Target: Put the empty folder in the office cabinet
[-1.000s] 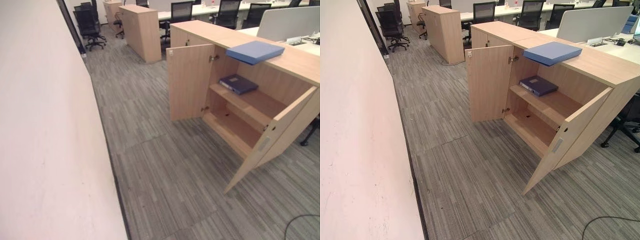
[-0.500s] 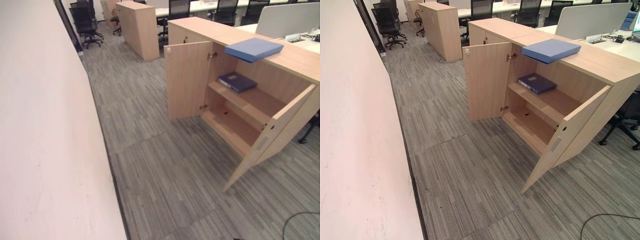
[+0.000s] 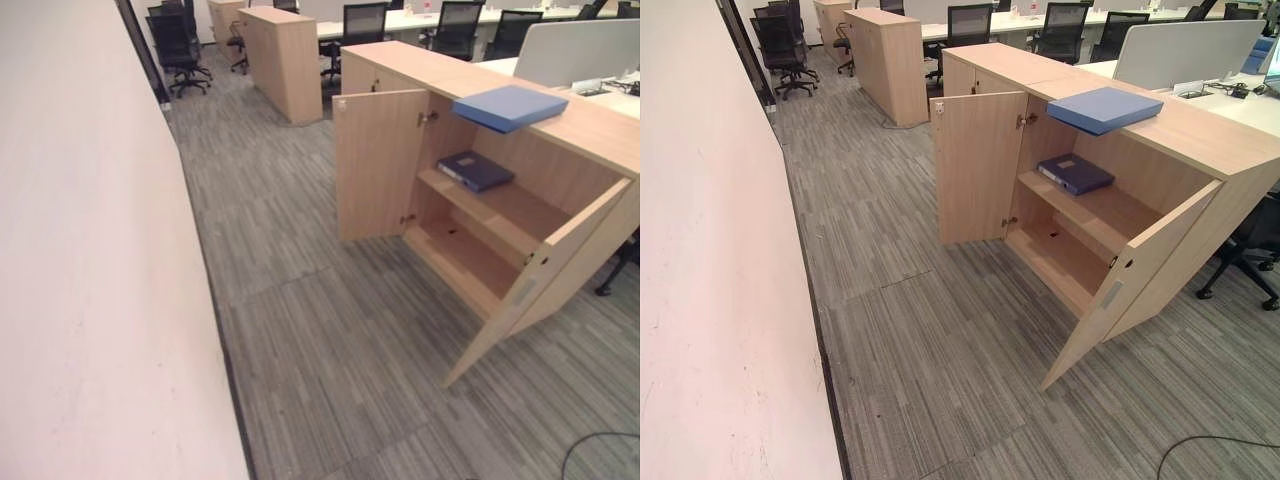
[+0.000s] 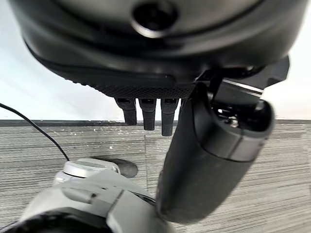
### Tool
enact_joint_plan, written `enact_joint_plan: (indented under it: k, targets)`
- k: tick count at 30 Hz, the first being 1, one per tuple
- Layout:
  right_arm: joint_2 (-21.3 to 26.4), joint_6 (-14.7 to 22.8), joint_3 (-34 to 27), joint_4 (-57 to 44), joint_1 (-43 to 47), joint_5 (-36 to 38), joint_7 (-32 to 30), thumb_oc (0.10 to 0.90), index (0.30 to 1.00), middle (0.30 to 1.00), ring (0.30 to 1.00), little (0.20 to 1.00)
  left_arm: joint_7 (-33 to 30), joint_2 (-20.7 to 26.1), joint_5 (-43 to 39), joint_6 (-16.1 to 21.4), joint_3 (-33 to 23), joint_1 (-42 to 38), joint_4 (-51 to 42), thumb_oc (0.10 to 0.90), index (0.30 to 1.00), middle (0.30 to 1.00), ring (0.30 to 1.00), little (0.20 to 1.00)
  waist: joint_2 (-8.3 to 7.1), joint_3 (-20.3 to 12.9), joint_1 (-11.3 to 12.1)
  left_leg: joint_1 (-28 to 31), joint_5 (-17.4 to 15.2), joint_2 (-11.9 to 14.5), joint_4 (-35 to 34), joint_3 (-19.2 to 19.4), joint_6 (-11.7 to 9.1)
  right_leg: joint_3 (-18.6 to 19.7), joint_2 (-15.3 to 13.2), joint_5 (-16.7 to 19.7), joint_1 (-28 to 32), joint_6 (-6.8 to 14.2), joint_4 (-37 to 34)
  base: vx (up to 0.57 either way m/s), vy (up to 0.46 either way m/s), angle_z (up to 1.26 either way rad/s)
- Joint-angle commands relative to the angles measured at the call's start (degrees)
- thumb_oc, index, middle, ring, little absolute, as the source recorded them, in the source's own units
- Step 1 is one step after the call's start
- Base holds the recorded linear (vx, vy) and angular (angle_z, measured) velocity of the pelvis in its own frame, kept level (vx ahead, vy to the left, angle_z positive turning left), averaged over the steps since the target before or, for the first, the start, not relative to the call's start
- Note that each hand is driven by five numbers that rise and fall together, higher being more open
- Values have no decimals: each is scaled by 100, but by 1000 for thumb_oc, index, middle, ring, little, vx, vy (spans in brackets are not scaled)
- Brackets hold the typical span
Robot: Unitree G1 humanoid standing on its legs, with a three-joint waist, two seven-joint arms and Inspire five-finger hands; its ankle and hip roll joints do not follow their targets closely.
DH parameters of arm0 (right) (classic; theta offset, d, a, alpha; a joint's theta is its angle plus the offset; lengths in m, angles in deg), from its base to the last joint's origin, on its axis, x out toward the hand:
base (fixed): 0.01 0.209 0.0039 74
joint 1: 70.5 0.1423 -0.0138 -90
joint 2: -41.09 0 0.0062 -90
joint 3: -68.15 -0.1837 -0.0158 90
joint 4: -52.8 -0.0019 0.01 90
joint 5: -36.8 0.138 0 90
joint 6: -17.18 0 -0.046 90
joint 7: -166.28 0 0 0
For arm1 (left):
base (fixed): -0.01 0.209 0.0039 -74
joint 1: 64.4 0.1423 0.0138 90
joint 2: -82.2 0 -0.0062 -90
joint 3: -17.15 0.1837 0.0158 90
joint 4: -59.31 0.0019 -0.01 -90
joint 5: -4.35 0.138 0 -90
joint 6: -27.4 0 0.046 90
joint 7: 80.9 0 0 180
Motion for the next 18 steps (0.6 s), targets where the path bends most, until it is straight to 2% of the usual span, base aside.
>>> enact_joint_plan:
  k: [1, 7, 14, 16, 18]
  targets:
    - [65, -37, 255, 274, 77, -118, 37, 800, 900, 900, 900, 900, 134, -42, 66, 45, -61, -208, 252, 800, 900, 900, 900, 900, -205, 33, 58, 374, -170, 129, -472, -16, -432, -190, -282, 1115, 606, 491, -1355, 0, 0, 0]
    - [114, -138, 360, 323, 108, -243, 157, 800, 900, 900, 900, 900, 92, 47, 455, 3, 24, -266, 420, 800, 900, 900, 900, 900, -209, 64, 41, 346, -154, 152, -472, -39, -460, -200, -250, 1100, 586, 461, -1355, 4, -17, 0]
    - [139, -185, 401, 354, 175, -234, 179, 800, 900, 900, 900, 900, -19, 114, 418, 13, 33, -350, 392, 800, 900, 900, 900, 900, -245, 216, 65, 291, -69, 300, -472, -101, -512, -226, -151, 1001, 488, 374, -1233, 1, -91, 3]
    - [161, -199, 380, 388, 231, -198, 194, 800, 900, 900, 900, 900, -23, 135, 387, 13, 20, -364, 392, 800, 900, 900, 900, 900, -268, 301, 94, 189, -82, 378, -238, -132, -530, -208, -127, 914, 438, 307, -1105, -15, -134, 5]
    - [219, -208, 342, 430, 321, -145, 212, 800, 900, 900, 900, 900, -32, 157, 303, 13, 3, -382, 398, 800, 900, 900, 900, 900, -321, 467, 141, -173, -274, 507, 525, -146, -581, -191, -94, 778, 394, 187, -952, -50, -187, 9]
